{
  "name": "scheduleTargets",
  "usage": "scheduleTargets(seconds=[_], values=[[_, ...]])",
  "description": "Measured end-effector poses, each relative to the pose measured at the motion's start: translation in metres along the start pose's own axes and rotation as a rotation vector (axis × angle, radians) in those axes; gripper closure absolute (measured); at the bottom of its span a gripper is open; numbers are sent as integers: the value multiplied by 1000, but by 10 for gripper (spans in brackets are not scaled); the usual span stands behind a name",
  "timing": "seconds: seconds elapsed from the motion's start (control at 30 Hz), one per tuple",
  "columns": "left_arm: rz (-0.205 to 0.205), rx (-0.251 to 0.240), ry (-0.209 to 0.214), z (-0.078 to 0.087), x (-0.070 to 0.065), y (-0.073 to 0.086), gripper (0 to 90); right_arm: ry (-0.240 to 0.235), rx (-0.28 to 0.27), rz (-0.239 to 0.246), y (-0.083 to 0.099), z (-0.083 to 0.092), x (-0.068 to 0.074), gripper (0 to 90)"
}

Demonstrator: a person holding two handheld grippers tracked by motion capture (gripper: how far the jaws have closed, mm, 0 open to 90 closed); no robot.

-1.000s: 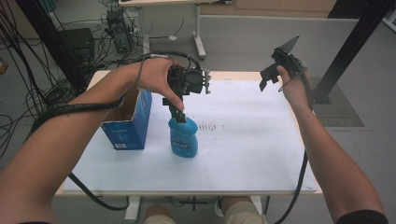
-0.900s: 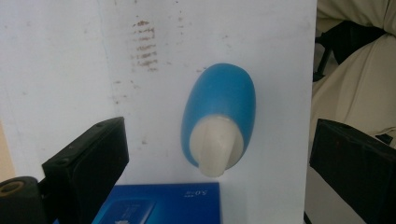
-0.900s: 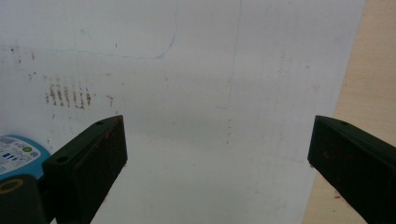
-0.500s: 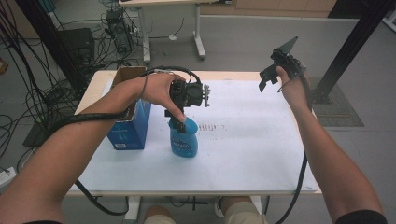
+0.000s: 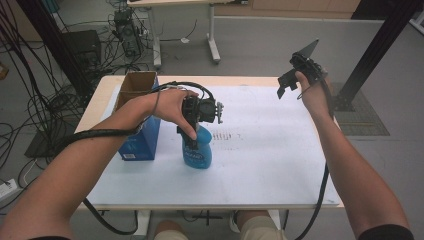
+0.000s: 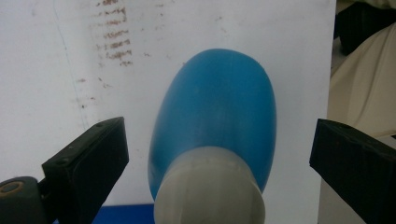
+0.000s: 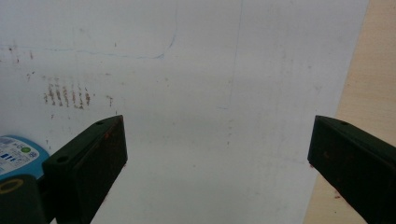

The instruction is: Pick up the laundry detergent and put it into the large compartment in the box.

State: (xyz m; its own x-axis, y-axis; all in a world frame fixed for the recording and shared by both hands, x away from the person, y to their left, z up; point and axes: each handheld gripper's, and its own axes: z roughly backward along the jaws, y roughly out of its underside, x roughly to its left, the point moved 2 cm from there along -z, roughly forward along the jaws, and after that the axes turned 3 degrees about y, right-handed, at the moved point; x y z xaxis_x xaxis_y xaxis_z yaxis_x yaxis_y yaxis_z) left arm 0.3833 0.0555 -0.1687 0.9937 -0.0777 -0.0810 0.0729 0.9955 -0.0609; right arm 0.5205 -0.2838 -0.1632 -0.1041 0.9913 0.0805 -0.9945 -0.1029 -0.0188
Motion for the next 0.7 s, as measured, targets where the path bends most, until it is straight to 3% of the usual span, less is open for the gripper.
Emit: scheduleTargets(seconds=[0.2,0.7], values=[[10,7,-17,-7,-2,0,50,0,0,-4,0,0,-1,46],[-1,17,1,-15,0,-1,49,-3,7,2,-1,-3,-1,46]])
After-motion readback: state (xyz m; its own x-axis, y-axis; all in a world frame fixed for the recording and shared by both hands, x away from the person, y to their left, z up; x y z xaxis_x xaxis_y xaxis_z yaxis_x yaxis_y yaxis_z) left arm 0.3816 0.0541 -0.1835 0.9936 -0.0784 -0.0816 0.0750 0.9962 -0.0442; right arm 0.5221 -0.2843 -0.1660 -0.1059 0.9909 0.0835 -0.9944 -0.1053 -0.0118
